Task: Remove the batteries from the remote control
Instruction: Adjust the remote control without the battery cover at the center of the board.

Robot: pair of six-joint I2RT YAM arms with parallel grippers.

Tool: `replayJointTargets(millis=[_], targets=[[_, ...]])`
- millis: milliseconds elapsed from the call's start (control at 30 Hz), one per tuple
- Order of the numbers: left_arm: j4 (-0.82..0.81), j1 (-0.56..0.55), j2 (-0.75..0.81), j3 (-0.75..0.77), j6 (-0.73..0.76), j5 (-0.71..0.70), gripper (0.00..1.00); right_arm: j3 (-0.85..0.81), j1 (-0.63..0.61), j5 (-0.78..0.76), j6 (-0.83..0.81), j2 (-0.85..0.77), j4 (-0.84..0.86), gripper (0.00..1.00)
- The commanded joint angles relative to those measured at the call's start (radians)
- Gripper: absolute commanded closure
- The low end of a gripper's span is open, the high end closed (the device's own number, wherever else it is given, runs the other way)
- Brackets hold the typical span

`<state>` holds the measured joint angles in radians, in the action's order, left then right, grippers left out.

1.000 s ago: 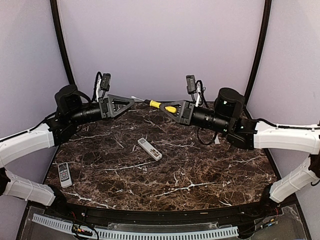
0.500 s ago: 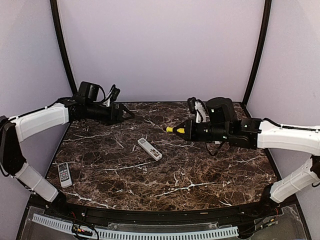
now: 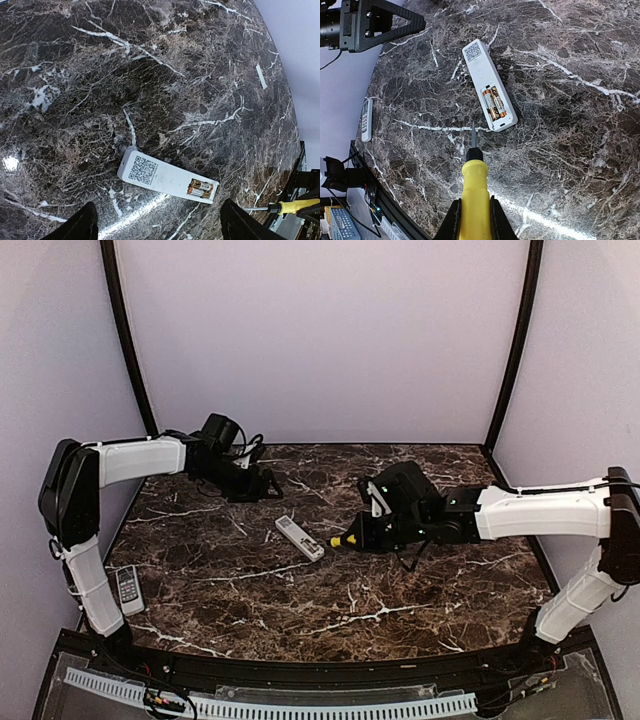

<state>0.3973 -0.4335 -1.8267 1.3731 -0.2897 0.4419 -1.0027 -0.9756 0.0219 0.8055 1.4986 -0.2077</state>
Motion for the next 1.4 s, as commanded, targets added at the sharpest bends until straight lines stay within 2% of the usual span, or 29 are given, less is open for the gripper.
replayJointTargets(millis=[0, 433, 733, 1033, 1367], targets=[[0.056, -0.020, -0.067, 0.047, 0.031, -0.023, 0.16, -0.049, -0.006, -0.001, 0.024, 0.046, -0.013, 1.00], [-0.013, -0.049, -0.230, 0.146, 0.024, 0.003, 0.17, -0.016, -0.007, -0.018, 0.055, 0.036, 0.010, 1.00], [-0.053, -0.060, -0.279, 0.148, 0.037, 0.034, 0.18, 0.012, -0.006, -0.054, 0.061, 0.015, 0.024, 1.00], [-0.051, -0.091, -0.271, 0.114, 0.031, 0.094, 0.19, 0.035, -0.007, -0.069, 0.070, -0.026, 0.022, 1.00], [-0.050, -0.176, -0.138, -0.017, -0.014, 0.072, 0.20, 0.078, -0.008, -0.099, 0.085, -0.084, 0.010, 1.00]])
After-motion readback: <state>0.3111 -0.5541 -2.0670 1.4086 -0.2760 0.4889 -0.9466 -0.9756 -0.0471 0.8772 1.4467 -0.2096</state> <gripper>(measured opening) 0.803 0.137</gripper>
